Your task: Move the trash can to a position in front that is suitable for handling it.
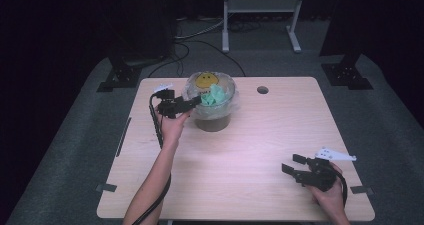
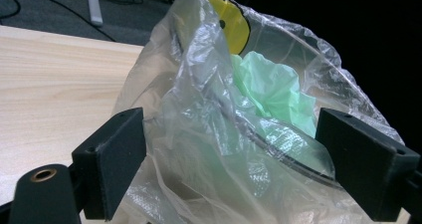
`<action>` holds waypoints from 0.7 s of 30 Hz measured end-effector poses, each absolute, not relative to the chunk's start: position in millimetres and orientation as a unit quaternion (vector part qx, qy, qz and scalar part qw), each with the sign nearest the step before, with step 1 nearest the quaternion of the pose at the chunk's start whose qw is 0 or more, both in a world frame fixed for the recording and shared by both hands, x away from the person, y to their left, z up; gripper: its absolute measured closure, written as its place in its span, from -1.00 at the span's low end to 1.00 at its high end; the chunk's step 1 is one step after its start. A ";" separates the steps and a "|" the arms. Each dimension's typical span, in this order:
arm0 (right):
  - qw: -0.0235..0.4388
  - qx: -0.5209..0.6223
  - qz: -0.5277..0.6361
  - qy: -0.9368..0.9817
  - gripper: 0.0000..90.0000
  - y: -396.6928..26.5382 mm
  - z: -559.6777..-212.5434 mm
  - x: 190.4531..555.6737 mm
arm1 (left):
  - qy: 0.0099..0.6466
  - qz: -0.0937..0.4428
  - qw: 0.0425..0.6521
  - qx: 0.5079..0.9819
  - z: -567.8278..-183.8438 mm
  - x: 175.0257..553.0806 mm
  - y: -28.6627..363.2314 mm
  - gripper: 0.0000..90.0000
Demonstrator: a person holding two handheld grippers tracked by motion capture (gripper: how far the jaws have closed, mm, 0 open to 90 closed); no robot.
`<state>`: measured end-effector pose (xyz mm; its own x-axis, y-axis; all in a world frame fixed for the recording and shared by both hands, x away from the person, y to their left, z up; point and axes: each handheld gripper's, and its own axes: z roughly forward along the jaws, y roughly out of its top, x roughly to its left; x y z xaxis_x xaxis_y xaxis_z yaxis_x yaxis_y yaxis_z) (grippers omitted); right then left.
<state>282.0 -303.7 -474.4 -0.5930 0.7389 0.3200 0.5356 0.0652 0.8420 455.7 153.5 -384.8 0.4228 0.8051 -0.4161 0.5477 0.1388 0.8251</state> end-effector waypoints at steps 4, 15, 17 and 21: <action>0.098 0.440 0.522 0.724 -0.41 -302.8 -474.5 281.6 | 0.522 0.111 0.544 0.647 -384.9 455.2 149.6 -0.71; 0.100 0.444 0.524 0.720 -0.41 -305.1 -474.9 280.8 | 0.512 0.096 0.538 0.663 -381.6 445.1 148.9 -0.66; 0.099 0.444 0.523 0.721 -0.41 -304.4 -475.2 280.9 | 0.511 0.094 0.537 0.665 -381.5 443.9 149.5 -0.66; 0.099 0.443 0.522 0.722 -0.41 -302.5 -475.7 281.0 | 0.509 0.090 0.535 0.668 -380.9 439.6 151.0 -0.66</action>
<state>281.0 -302.5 -475.7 -0.5884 0.7432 0.3185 0.5356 0.0630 0.8421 439.6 151.0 -380.9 0.4660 0.7764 -0.4244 0.5844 0.0901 0.8065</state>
